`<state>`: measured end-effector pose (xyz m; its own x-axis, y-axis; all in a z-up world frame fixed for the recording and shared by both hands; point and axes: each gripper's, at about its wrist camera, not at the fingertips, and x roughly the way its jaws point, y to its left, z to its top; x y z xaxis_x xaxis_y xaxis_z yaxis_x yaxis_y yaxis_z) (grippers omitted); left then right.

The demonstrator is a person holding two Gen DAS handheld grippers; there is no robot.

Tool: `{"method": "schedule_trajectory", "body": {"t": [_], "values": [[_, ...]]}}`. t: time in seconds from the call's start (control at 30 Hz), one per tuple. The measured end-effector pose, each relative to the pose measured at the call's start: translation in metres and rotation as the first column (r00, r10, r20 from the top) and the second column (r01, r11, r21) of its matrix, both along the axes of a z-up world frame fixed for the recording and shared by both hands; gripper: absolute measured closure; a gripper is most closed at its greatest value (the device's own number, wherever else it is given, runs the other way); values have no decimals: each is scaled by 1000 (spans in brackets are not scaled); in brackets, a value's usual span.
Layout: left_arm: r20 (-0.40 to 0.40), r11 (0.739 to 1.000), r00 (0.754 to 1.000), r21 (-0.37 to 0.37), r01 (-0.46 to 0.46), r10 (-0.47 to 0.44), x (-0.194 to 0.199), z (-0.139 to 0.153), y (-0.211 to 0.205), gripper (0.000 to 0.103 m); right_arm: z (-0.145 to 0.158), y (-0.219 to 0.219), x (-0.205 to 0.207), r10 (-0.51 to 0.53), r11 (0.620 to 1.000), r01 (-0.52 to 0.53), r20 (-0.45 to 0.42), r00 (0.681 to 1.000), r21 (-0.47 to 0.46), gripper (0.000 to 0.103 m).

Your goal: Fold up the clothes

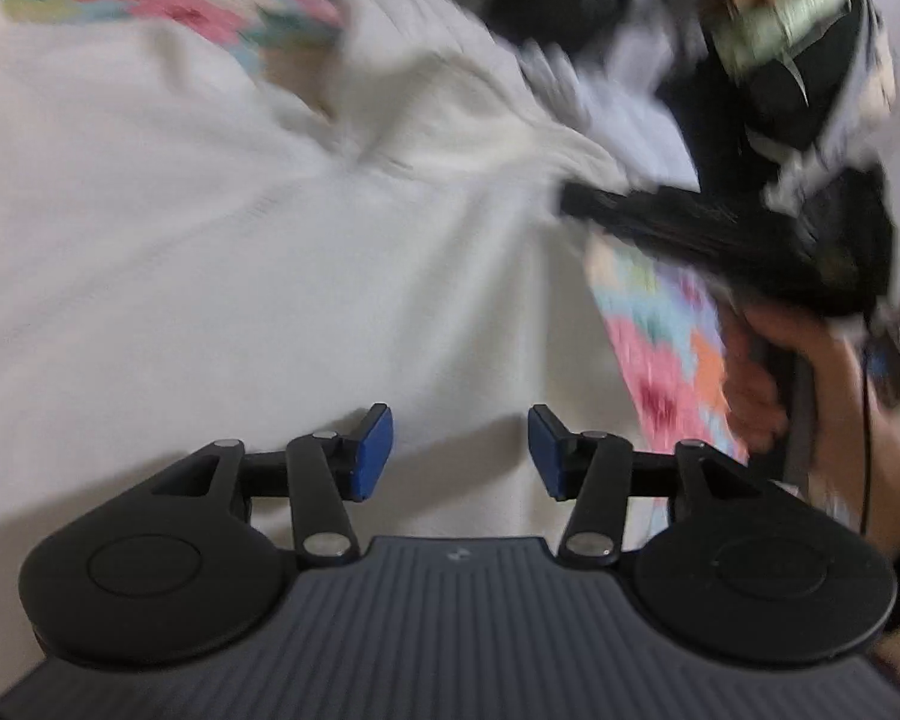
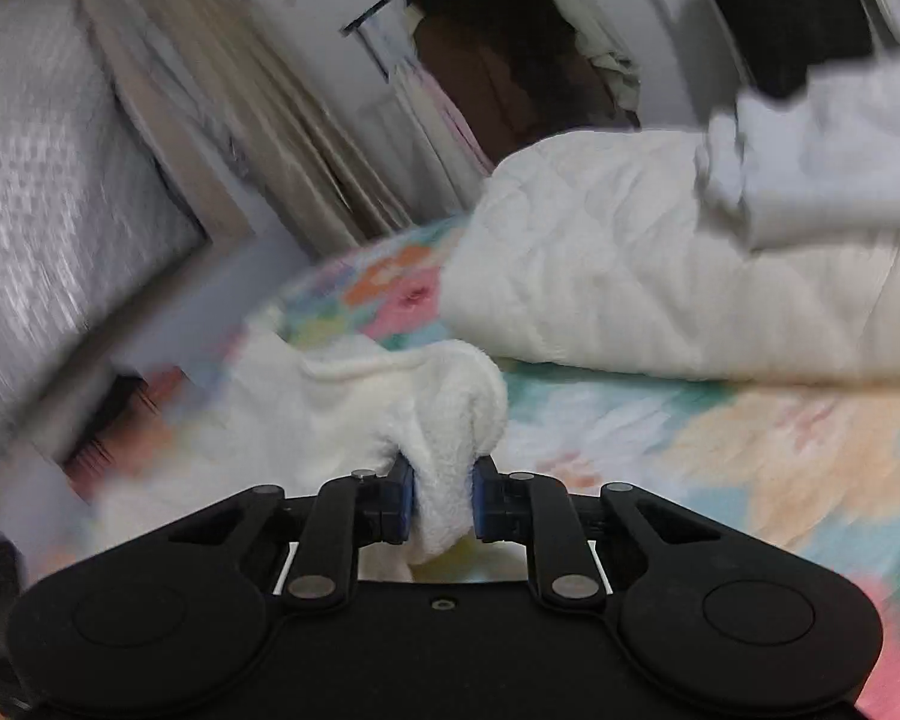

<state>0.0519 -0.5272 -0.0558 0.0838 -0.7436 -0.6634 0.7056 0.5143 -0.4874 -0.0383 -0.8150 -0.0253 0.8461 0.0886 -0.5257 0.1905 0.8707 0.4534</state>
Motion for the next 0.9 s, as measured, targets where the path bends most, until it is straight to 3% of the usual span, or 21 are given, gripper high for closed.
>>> {"method": "schedule_trajectory", "body": {"t": [0.1,0.2,0.27,0.33,0.47,0.6,0.67,0.7,0.73,0.9], "values": [[-29,997,999,76,28,-26,-2,-21,-22,52,-18,-10,8,-32,998,37,-78,996,60,81],[-57,994,998,106,-7,13,0,-29,-28,52,-36,-21,15,-60,990,78,-156,986,116,59],[-73,996,997,89,18,-11,2,-25,-24,52,-41,-23,12,-65,983,95,-188,980,155,57],[-80,996,996,78,37,-31,3,-23,-18,52,-36,-18,-4,-55,976,93,-192,980,198,45],[-118,999,993,30,22,-19,2,-23,6,51,-36,8,-30,23,976,21,-199,980,216,40],[-149,1000,989,-1,-5,5,1,-26,23,51,-37,35,-55,103,971,-54,-206,973,232,26],[-164,1000,986,-7,-22,20,0,-28,29,51,-46,49,-51,97,989,-67,-245,965,130,37],[-174,999,984,-10,-32,30,0,-29,32,51,-50,56,-49,90,995,-73,-265,960,73,68],[-184,999,982,-15,-42,39,0,-29,35,51,-48,59,-54,81,996,-70,-266,960,50,87],[-225,998,973,-33,-51,42,-5,-27,42,51,-28,75,-85,34,998,-45,-252,967,-38,91]]}}
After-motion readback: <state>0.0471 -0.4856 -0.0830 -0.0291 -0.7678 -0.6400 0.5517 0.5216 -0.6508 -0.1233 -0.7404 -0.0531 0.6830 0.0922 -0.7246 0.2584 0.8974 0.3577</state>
